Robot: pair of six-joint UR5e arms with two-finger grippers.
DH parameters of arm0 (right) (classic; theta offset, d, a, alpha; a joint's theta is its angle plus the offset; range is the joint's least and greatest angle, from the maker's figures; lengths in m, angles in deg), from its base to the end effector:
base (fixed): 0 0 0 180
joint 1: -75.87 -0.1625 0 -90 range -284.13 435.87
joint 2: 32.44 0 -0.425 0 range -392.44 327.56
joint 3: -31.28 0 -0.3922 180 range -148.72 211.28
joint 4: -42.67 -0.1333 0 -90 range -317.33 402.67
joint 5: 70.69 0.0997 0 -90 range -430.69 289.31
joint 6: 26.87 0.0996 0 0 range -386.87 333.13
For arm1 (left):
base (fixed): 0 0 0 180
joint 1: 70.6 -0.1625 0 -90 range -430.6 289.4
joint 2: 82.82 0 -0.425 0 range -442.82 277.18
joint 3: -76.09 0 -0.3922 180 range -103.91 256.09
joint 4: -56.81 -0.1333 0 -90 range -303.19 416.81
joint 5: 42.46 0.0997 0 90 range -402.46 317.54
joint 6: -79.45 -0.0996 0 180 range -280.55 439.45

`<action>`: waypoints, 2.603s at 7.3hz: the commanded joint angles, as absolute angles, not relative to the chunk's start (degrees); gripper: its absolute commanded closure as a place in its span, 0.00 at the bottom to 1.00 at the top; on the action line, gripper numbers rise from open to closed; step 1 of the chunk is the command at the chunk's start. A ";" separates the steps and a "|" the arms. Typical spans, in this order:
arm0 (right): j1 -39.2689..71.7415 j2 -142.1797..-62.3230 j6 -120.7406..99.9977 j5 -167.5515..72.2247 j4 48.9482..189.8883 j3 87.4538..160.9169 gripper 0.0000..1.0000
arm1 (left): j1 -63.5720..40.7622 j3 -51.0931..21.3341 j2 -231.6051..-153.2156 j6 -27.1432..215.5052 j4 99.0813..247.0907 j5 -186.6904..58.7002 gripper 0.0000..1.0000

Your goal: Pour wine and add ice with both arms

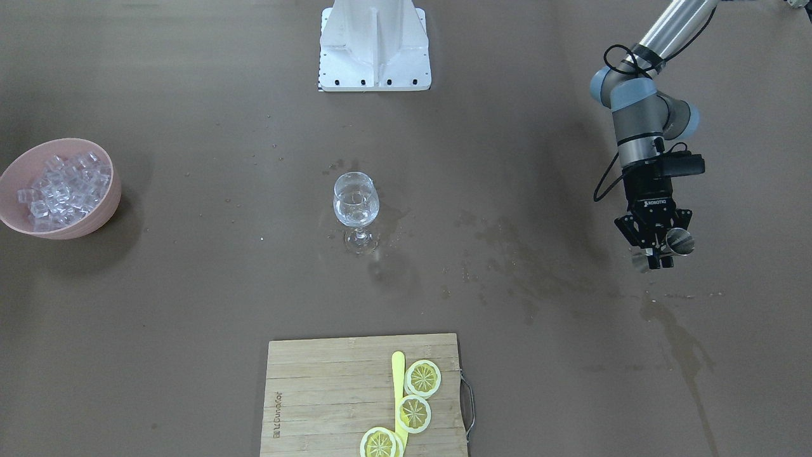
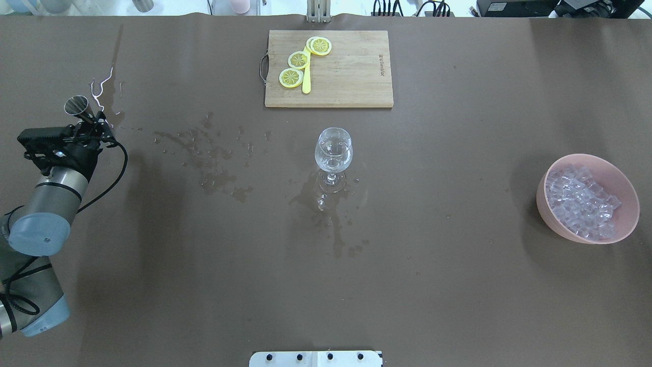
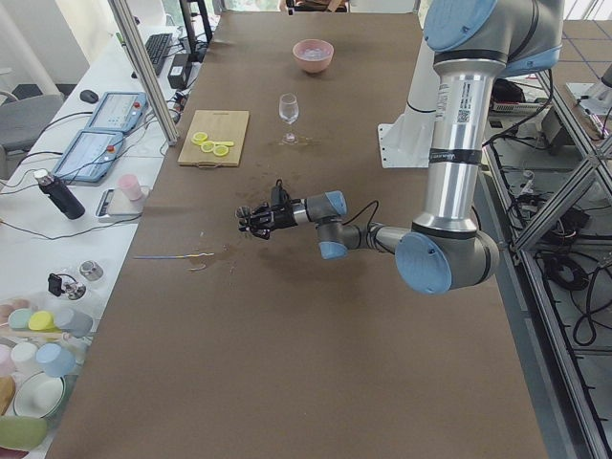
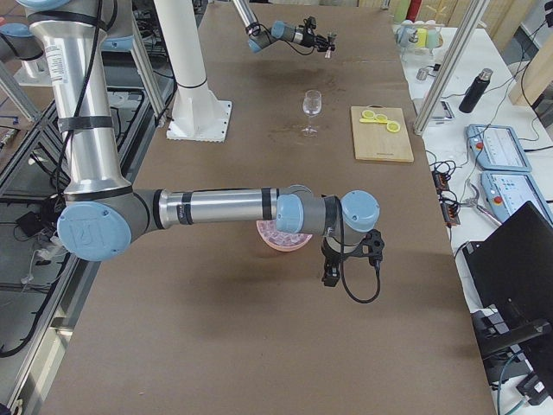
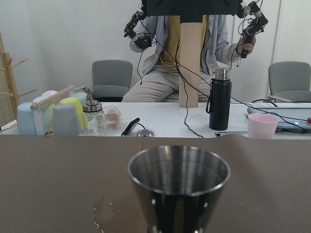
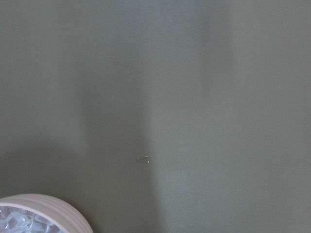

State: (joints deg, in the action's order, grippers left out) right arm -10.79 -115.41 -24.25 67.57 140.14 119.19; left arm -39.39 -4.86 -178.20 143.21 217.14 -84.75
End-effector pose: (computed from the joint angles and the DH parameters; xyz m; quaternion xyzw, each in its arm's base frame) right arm 0.0275 -0.5420 0.6212 -0.0414 -0.4071 0.0033 0.9124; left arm 0.3480 -0.4528 0.5457 0.5378 0.2783 -0.2551 0.7538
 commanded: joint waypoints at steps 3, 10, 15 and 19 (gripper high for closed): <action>-10.79 -115.41 -24.24 67.57 140.14 119.26 0.00 | -41.16 -5.03 -178.35 144.40 215.98 -84.21 1.00; -10.79 -115.41 -24.24 67.57 140.14 119.17 0.00 | -41.86 -5.03 -178.88 144.40 215.98 -84.21 0.62; -10.79 -115.41 -24.24 67.57 140.14 119.17 0.00 | -41.86 -4.77 -178.97 144.31 215.89 -84.30 0.53; -10.79 -115.33 -24.24 67.57 140.14 119.17 0.00 | -41.86 -4.68 -178.97 143.96 215.80 -84.30 0.39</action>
State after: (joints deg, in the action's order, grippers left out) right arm -10.79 -115.40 -24.23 67.57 140.14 119.17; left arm -41.86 -4.74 -178.97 144.18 215.83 -84.30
